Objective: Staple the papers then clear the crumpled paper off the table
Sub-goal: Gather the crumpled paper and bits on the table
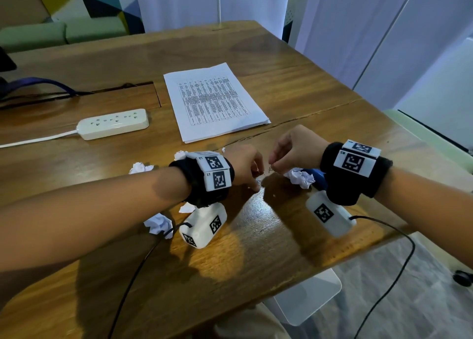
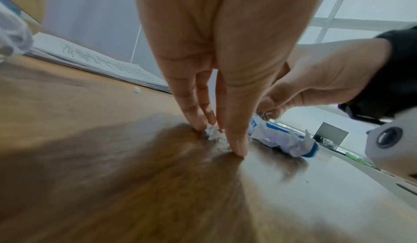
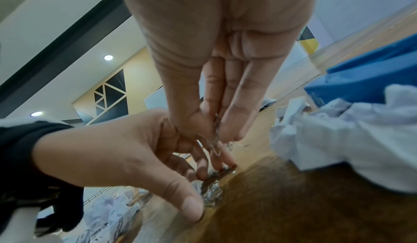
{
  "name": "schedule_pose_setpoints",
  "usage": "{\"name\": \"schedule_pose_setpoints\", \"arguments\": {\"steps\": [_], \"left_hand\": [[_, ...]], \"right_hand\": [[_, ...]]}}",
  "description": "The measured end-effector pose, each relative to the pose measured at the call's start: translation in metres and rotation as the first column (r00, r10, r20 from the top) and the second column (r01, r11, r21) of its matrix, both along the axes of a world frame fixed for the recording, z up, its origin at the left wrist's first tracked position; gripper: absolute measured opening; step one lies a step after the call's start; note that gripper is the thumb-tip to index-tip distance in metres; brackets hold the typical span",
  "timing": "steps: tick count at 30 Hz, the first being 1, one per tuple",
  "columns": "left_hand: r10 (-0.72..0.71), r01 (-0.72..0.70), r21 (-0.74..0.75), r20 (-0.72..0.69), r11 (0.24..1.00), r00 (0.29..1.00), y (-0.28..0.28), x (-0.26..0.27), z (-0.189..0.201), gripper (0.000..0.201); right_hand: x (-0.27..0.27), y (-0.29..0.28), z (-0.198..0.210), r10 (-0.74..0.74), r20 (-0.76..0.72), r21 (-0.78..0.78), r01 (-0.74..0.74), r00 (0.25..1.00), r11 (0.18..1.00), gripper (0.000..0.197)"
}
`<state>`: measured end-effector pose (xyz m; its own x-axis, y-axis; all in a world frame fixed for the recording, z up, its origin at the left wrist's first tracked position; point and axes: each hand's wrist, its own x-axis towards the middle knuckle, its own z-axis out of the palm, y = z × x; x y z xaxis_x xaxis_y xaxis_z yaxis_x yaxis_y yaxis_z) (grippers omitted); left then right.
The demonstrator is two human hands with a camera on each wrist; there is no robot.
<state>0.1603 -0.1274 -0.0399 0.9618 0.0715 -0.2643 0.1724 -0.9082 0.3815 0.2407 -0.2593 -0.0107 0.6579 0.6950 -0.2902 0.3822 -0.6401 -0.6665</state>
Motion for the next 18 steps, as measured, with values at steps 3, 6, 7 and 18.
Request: {"name": "schedule_pose_setpoints", "arguments": {"steps": [3, 6, 7, 18], "left_hand": [[0.022, -0.022, -0.014, 0.030, 1.000, 0.999, 0.002, 0.004, -0.001, 0.033], [0.024, -0.024, -0.009, 0.056, 1.000, 0.998, 0.003, 0.005, -0.001, 0.028], [0.025, -0.025, -0.001, 0.063, 1.000, 0.998, 0.003, 0.006, -0.001, 0.025], [-0.056, 0.047, 0.163, 0.054, 0.986, 0.997, -0.009, 0.003, 0.003, 0.016]], "right_hand": [[-0.001, 0.000, -0.001, 0.012, 0.005, -0.005, -0.012, 1.000, 1.000, 0.012], [-0.002, -0.004, -0.001, 0.009, -0.009, -0.001, -0.009, 1.000, 1.000, 0.012], [-0.003, -0.005, -0.001, 0.010, -0.012, 0.003, -0.010, 1.000, 1.000, 0.012], [-0.009, -0.020, -0.003, -0.019, -0.027, 0.052, 0.020, 0.999, 0.998, 0.013]]}}
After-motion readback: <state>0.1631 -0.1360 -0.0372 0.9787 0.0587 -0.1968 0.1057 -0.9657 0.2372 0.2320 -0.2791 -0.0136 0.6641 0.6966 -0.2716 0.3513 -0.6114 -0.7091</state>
